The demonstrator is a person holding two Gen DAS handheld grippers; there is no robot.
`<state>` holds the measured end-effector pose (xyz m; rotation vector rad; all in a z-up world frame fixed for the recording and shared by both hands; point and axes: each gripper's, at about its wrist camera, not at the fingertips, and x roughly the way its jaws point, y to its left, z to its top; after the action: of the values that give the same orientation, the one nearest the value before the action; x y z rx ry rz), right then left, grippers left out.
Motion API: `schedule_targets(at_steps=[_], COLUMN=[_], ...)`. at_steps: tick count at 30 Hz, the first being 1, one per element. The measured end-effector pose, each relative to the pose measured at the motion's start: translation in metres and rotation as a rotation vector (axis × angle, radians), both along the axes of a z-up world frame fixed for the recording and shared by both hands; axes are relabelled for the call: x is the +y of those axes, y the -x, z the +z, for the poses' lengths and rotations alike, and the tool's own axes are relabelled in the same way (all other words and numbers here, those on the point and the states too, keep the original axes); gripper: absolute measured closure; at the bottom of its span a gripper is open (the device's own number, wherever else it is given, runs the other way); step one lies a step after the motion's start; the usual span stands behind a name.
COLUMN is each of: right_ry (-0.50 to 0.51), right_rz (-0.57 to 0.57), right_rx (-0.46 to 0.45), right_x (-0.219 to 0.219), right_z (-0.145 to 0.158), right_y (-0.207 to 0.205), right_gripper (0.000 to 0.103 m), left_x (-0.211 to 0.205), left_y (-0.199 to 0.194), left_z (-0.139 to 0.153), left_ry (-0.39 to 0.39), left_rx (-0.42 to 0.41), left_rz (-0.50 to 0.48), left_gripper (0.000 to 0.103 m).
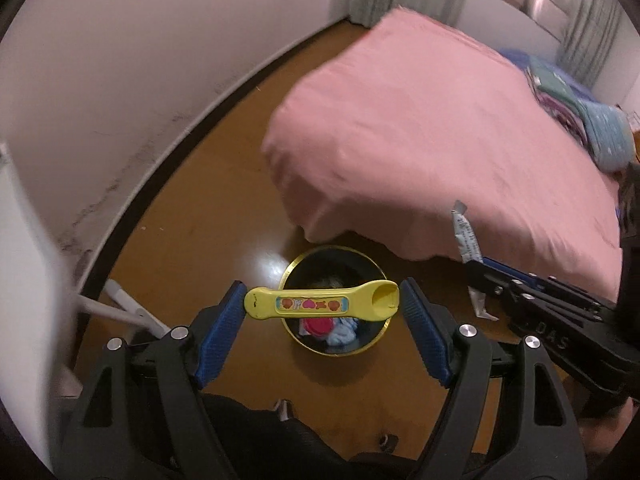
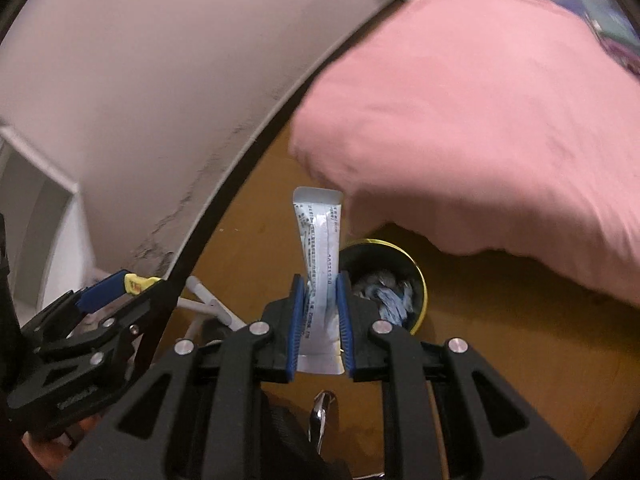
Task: Collect trash
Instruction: 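Carry the yellow toy and white tube over the bin and open both tools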
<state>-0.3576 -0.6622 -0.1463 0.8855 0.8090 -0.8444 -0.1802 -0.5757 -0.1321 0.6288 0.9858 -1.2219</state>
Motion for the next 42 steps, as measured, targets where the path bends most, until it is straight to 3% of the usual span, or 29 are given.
schedule_targets(at_steps=[6, 12, 19, 22, 23, 24, 29, 38, 40, 42], right_ry=[-0.057, -0.078, -0.089, -0.094, -0.090, -0.080, -0.081, -0.073, -0.068, -0.066], right_rz=[-0.017, -0.021, -0.016, -0.015, -0.017, -0.021, -0.039, -0.106, -0.117, -0.119], right_rx=[0.024, 0.038, 0.030, 0.024, 0.022, 0.021, 0.010, -0.031, -0.038, -0.046], right_x=[-0.011, -0.022, -0.028, -0.029, -0.029, -0.029, -0.029, -0.033, -0.034, -0.034], right_z=[-0.035, -0.044, -0.053, -0.055, -0.055, -0.053, -0.054, -0.050, -0.048, -0.048], right_y=[0.003, 0.000, -0.008, -0.008, -0.008, -0.007, -0.003, 0.014, 0.018, 0.020], right_gripper=[0.086, 0.086, 0.085, 0.069, 0.054, 0.047, 0.046, 0.035, 0.034, 0.031], left_x=[-0.030, -0.040, -0.043, -0.045, -0.046, -0.047, -0.053, -0.065, -0.067, -0.066], left_y=[0.003, 0.002, -0.003, -0.005, -0.006, -0.007, -0.004, 0.007, 0.007, 0.005], left_z=[-0.047, -0.069, -0.072, -0.072, -0.073, -0.075, -0.084, -0.086, -0.086, -0.083], left_ry=[-0.078, -0.111, -0.126, -0.133, -0.137, -0.141, -0.157, -0.146, -0.149, -0.136], left_rx=[0.013, 0.029, 0.032, 0.028, 0.026, 0.026, 0.029, 0.012, 0.023, 0.029], left_rz=[-0.025, -0.035, -0.034, -0.034, -0.032, -0.030, -0.037, -0.072, -0.067, -0.060], left_gripper=[0.027, 0.027, 0.027, 0.027, 0.027, 0.027, 0.027, 0.026, 0.016, 0.013])
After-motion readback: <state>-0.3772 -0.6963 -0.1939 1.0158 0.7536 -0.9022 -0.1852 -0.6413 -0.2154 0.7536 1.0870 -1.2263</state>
